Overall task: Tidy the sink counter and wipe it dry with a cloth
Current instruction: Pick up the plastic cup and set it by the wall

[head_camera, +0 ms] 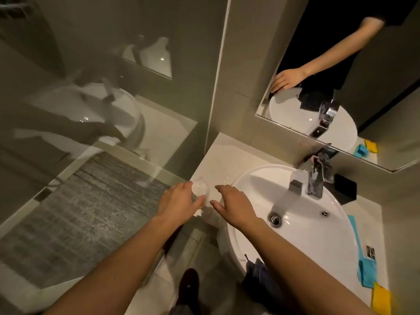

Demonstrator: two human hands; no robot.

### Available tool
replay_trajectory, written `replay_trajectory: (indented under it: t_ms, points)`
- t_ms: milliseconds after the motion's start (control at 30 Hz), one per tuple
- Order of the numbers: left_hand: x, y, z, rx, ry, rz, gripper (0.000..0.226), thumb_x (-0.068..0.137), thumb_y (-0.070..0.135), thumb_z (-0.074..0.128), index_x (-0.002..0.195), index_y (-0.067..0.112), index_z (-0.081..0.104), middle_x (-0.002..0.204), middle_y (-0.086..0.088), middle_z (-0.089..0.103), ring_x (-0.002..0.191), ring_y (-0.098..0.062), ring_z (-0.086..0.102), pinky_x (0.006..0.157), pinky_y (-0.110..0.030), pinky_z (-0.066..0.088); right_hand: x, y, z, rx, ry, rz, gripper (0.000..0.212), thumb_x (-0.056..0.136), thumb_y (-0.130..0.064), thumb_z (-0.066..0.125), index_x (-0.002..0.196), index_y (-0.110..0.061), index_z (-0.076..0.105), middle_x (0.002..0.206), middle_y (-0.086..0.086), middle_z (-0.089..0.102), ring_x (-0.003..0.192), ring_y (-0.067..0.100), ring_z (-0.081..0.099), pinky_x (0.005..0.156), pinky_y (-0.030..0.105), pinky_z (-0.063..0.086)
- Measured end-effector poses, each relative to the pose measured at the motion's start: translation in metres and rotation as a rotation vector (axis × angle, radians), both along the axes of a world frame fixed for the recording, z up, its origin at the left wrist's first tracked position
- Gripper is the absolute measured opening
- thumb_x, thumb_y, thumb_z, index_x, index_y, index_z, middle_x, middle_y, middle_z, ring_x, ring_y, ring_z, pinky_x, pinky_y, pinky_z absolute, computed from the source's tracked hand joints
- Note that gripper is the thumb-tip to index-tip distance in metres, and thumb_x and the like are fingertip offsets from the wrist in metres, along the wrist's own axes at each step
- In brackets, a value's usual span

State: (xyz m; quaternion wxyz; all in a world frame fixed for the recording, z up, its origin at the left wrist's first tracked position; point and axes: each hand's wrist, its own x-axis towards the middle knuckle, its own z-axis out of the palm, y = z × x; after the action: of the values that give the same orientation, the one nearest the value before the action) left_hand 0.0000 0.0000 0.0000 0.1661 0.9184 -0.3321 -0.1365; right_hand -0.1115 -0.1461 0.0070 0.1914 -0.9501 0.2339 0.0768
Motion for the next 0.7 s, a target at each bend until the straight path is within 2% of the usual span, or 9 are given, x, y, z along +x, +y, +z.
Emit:
replay_trajectory:
  t_ms: [200, 467, 700]
  points:
    - [0.012, -0.038, -0.014, 0.075, 0.172, 0.102, 0.083, 0.076, 0.075, 0.065, 0.135, 0.019, 0.051, 0.131, -0.006, 0.061, 0.117, -0.028, 0.061, 0.091, -0.044, 0.054, 0.019, -0.024, -0.014, 0.026, 0.052, 0.03, 0.061, 0.094, -0.057, 0.06, 0.146, -0.025, 0.049, 0.146, 0.0, 0.057, 0.128, 0.023, 0.058, 0.109, 0.038, 0.044]
    - [0.018, -0.052, -0.028, 0.089, 0.155, 0.148, 0.063, 0.08, 0.058, 0.075, 0.124, 0.015, 0.06, 0.12, -0.006, 0.067, 0.106, -0.027, 0.066, 0.081, -0.036, 0.053, 0.032, -0.039, -0.031, 0.07, 0.06, 0.119, 0.062, 0.092, -0.051, 0.066, 0.145, -0.023, 0.05, 0.144, 0.001, 0.058, 0.126, 0.023, 0.058, 0.107, 0.036, 0.045]
    - [0.029, -0.049, -0.021, 0.125, 0.187, 0.117, 0.048, 0.079, 0.048, 0.074, 0.114, 0.016, 0.065, 0.11, -0.007, 0.072, 0.099, -0.027, 0.066, 0.074, -0.033, 0.051, 0.04, -0.041, -0.035, 0.178, 0.049, 0.095, 0.07, 0.087, -0.052, 0.072, 0.146, -0.024, 0.047, 0.147, 0.001, 0.056, 0.128, 0.024, 0.057, 0.107, 0.035, 0.045]
